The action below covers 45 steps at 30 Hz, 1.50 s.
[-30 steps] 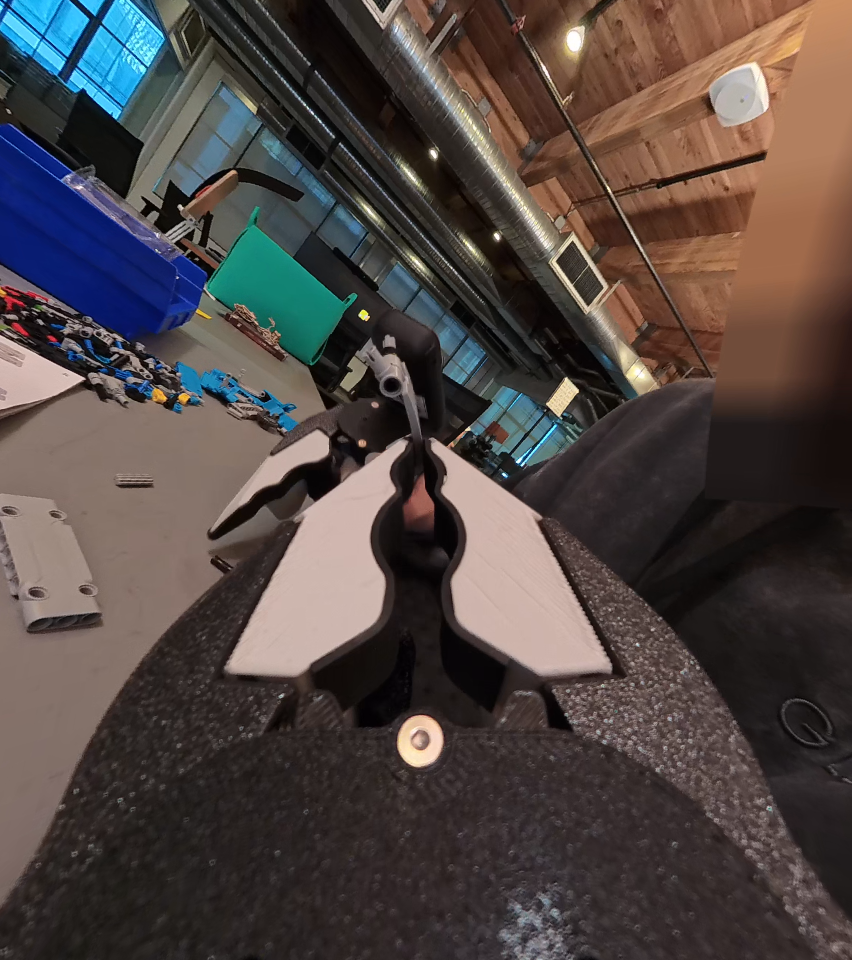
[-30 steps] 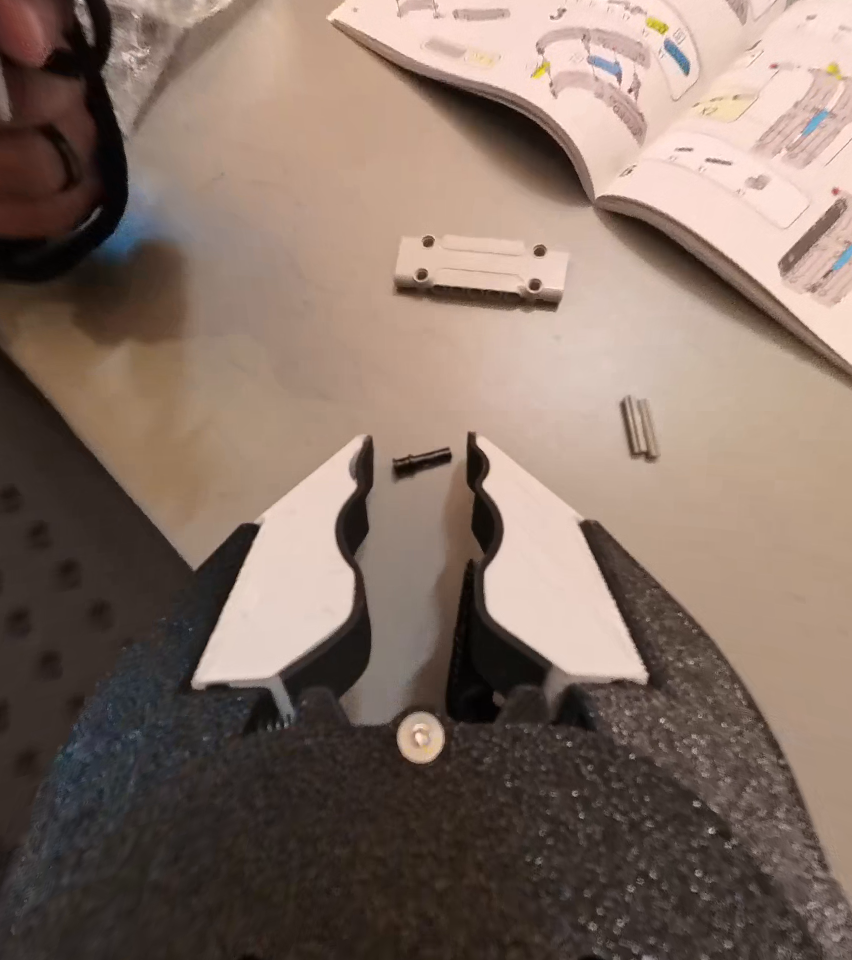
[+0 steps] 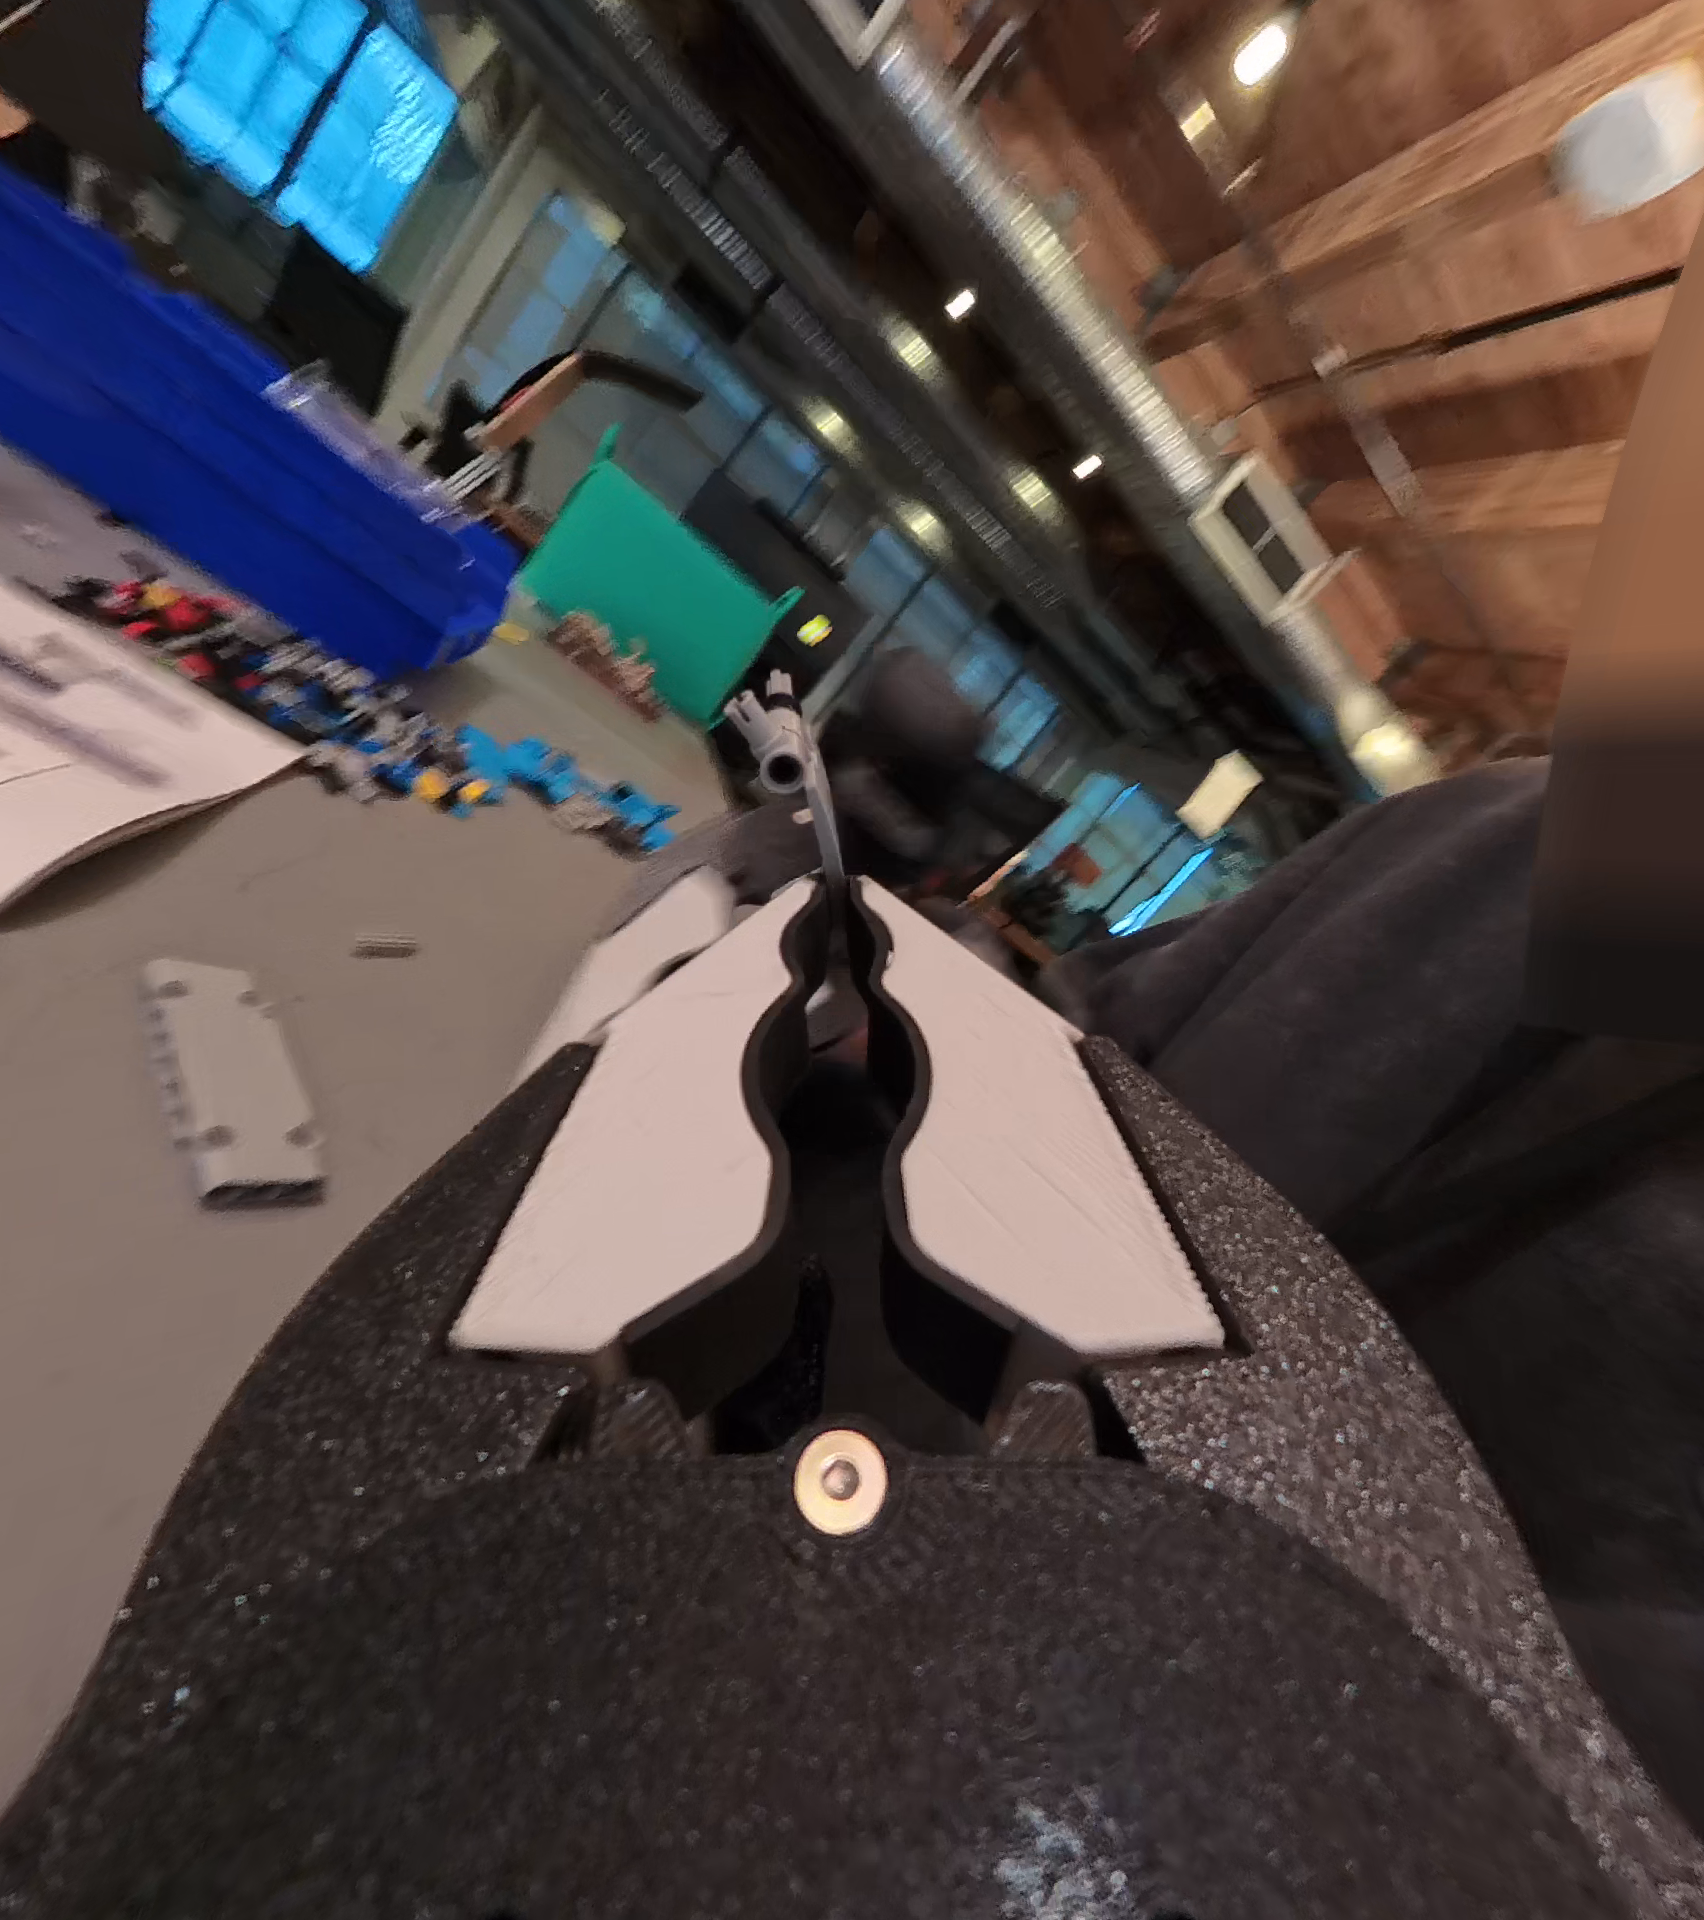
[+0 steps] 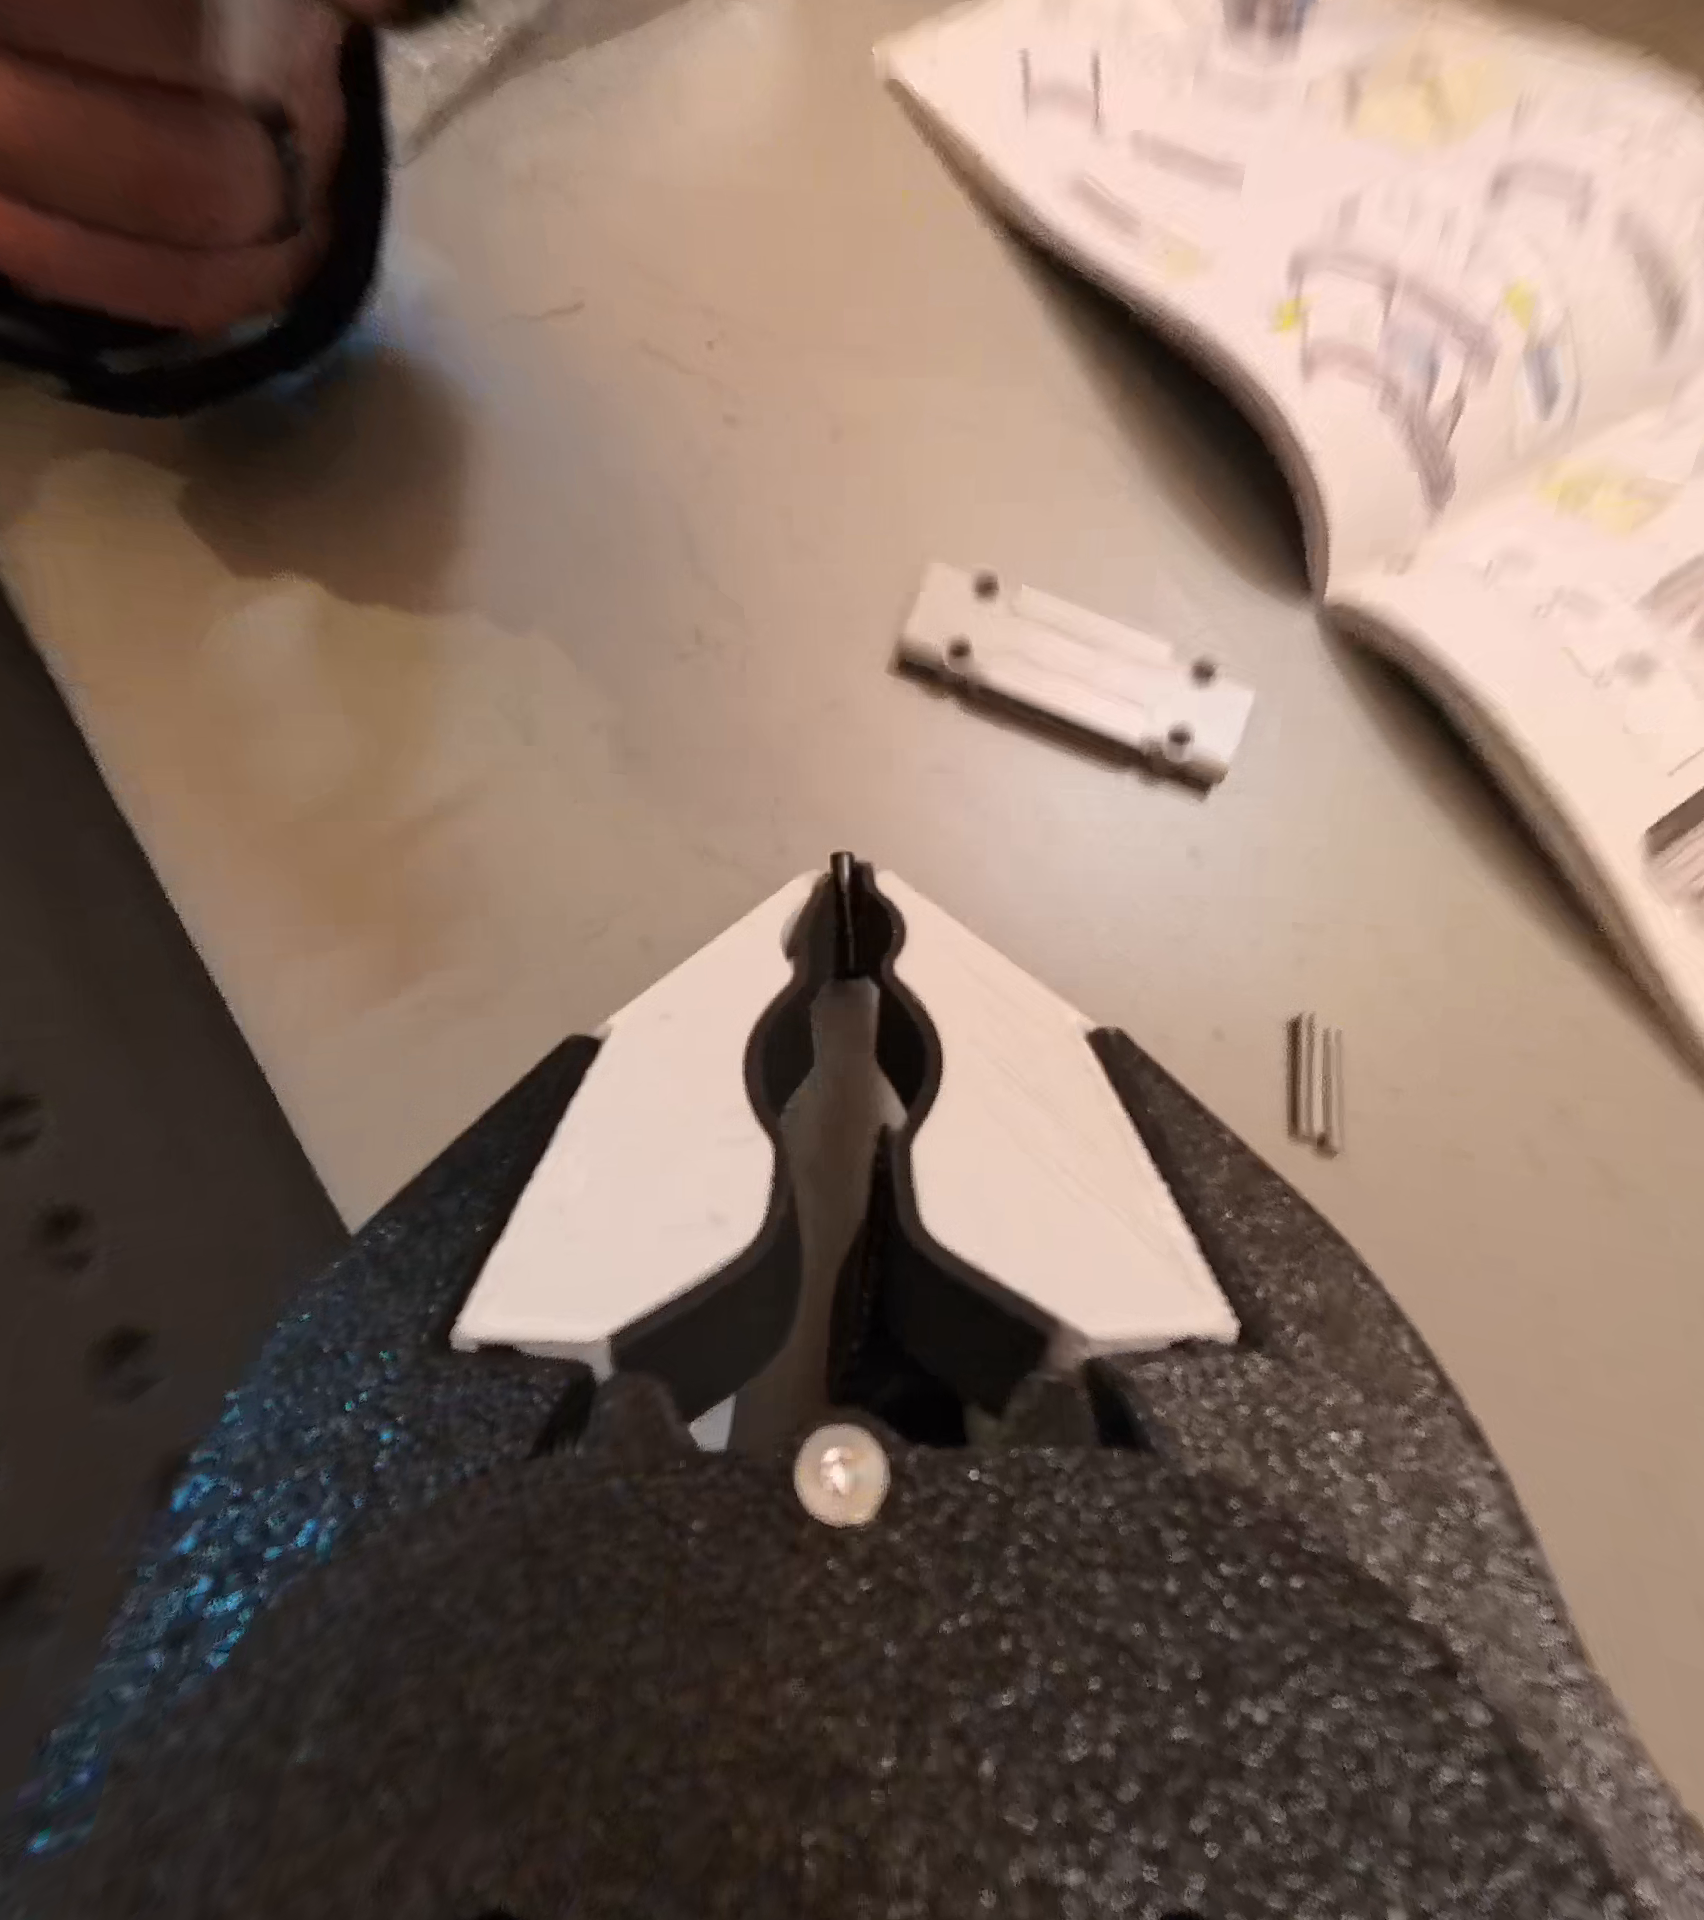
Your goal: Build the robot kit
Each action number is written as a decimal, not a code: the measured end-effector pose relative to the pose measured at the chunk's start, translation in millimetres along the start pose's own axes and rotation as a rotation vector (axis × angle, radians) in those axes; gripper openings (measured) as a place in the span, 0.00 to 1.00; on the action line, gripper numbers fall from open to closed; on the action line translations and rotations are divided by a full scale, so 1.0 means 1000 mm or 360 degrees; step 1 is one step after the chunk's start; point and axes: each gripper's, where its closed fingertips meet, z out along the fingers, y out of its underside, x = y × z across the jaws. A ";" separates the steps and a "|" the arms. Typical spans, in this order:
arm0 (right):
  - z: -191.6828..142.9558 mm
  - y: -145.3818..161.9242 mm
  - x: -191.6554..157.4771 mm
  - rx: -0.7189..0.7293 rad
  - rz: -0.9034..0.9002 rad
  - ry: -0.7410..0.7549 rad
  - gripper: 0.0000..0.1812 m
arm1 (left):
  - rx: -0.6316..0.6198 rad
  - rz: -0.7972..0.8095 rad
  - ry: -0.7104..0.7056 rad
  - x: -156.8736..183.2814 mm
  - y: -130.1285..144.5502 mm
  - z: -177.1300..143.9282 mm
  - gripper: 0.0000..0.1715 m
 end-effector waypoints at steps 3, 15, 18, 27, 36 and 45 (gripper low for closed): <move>-0.021 -0.037 -0.009 0.0325 -0.0340 0.0154 0.01 | -0.0132 0.0049 -0.0132 -0.012 0.013 0.001 0.00; -0.049 -0.071 -0.024 0.0599 -0.1087 0.0582 0.01 | -0.0295 -0.0134 -0.0078 -0.012 0.035 0.008 0.00; -0.046 -0.071 -0.024 0.0589 -0.1088 0.0563 0.02 | -0.0283 -0.0215 -0.0060 -0.013 0.035 0.008 0.00; -0.040 -0.070 -0.020 0.0551 -0.1005 0.0557 0.01 | -0.0034 -0.0477 0.0018 -0.015 0.014 0.003 0.00; -0.002 -0.018 -0.030 0.0133 -0.0637 0.0059 0.02 | 0.0010 -0.0590 0.0079 -0.016 0.011 0.001 0.00; -0.001 -0.005 -0.029 0.0128 -0.0223 -0.0306 0.07 | -0.0145 -0.0606 -0.0006 -0.020 0.029 0.006 0.00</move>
